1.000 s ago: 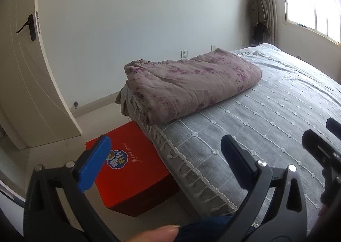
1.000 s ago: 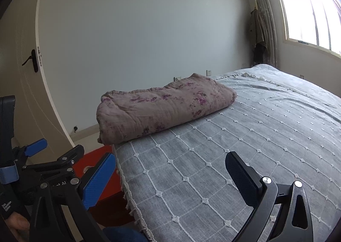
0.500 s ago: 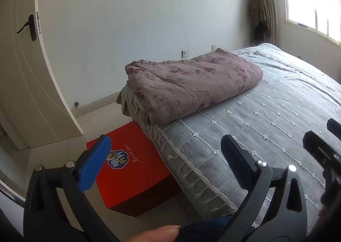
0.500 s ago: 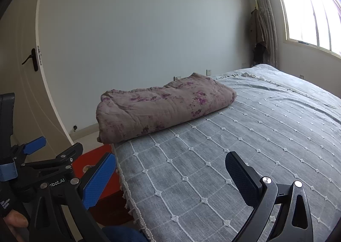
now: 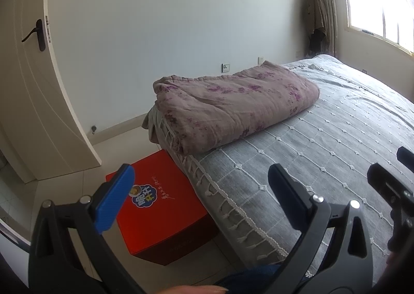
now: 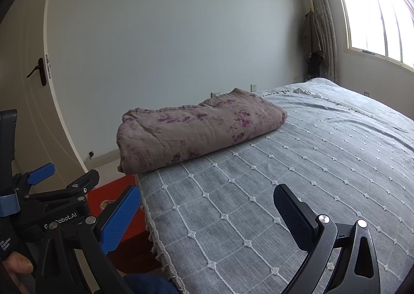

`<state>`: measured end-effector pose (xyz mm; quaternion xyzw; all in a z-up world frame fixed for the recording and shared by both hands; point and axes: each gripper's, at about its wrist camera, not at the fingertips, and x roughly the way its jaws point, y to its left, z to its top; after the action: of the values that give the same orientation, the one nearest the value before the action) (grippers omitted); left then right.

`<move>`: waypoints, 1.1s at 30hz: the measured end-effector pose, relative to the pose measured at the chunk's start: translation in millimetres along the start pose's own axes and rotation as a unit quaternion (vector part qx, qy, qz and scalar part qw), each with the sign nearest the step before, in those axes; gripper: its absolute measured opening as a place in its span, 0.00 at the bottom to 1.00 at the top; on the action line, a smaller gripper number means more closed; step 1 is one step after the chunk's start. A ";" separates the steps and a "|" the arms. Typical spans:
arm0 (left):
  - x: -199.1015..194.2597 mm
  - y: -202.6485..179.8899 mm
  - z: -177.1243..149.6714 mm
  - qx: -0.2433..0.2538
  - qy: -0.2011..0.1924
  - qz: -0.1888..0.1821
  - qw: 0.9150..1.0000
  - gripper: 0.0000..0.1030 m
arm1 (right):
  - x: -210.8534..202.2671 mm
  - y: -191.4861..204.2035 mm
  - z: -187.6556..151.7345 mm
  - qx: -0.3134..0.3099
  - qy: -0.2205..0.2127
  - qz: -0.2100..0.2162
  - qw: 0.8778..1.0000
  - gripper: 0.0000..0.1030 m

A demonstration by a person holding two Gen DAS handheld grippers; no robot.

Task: Fold large clothes

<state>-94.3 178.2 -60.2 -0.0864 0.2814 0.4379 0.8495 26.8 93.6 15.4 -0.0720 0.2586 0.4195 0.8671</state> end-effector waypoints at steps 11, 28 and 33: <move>-3.5 1.0 1.4 0.000 -0.004 -0.002 1.000 0.99 | 0.5 0.7 -0.4 0.000 0.002 -0.001 1.000 1.00; -5.6 -0.3 2.4 -0.002 -0.005 -0.002 1.000 0.99 | 2.4 0.3 -0.8 0.001 0.004 -0.001 1.000 1.00; -6.6 -1.9 1.4 -0.001 -0.005 -0.001 1.000 0.99 | 3.2 0.4 -0.8 0.002 0.004 -0.001 1.000 1.00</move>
<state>-95.3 173.0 -55.6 -0.0851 0.2767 0.4381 0.8510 27.8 95.8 13.1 -0.0721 0.2629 0.4177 0.8667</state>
